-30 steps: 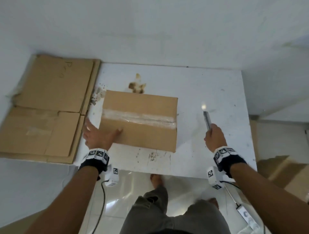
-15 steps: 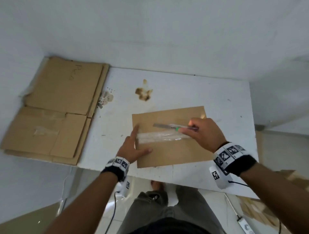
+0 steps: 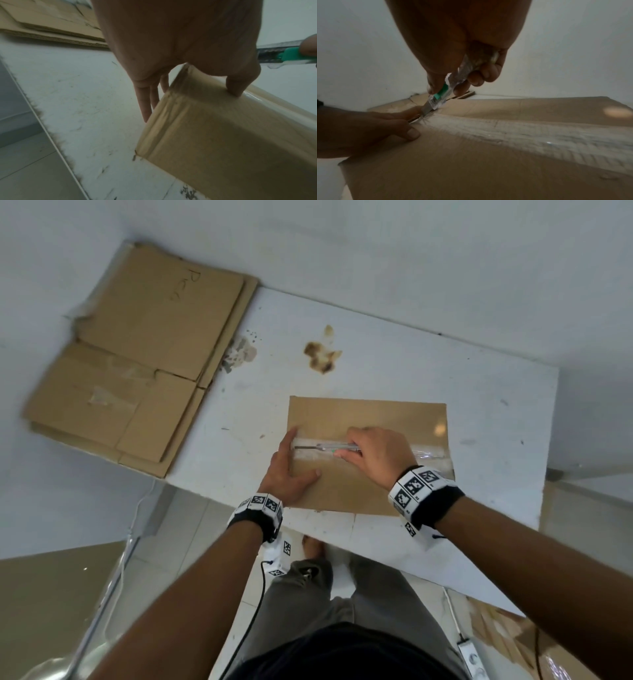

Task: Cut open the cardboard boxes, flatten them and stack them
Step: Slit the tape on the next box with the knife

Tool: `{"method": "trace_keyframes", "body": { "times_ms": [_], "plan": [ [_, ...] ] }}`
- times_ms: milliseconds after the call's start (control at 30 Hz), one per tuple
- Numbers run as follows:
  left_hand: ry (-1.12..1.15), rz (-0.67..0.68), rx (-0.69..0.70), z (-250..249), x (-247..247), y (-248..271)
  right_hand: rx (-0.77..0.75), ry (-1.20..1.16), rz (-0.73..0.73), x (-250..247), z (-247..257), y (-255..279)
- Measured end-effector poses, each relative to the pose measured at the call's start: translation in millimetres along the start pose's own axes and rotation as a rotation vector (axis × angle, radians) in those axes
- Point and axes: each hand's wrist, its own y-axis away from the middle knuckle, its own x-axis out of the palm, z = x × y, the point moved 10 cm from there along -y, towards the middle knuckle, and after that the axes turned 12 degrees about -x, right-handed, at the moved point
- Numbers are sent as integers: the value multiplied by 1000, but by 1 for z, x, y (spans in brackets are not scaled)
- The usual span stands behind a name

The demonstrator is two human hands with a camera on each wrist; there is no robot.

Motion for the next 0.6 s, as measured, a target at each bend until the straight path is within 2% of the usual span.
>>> {"method": "trace_keyframes", "body": {
  "times_ms": [200,333,600],
  "plan": [
    [-34,-38,63,-8,0,6,8,79,62,-9,14,-13],
    [-16,-54,73,-8,0,6,25,29,127,-5,5,-11],
    [-69,-95,50,-8,-1,5,85,63,116,-15,-13,6]
  ]
}}
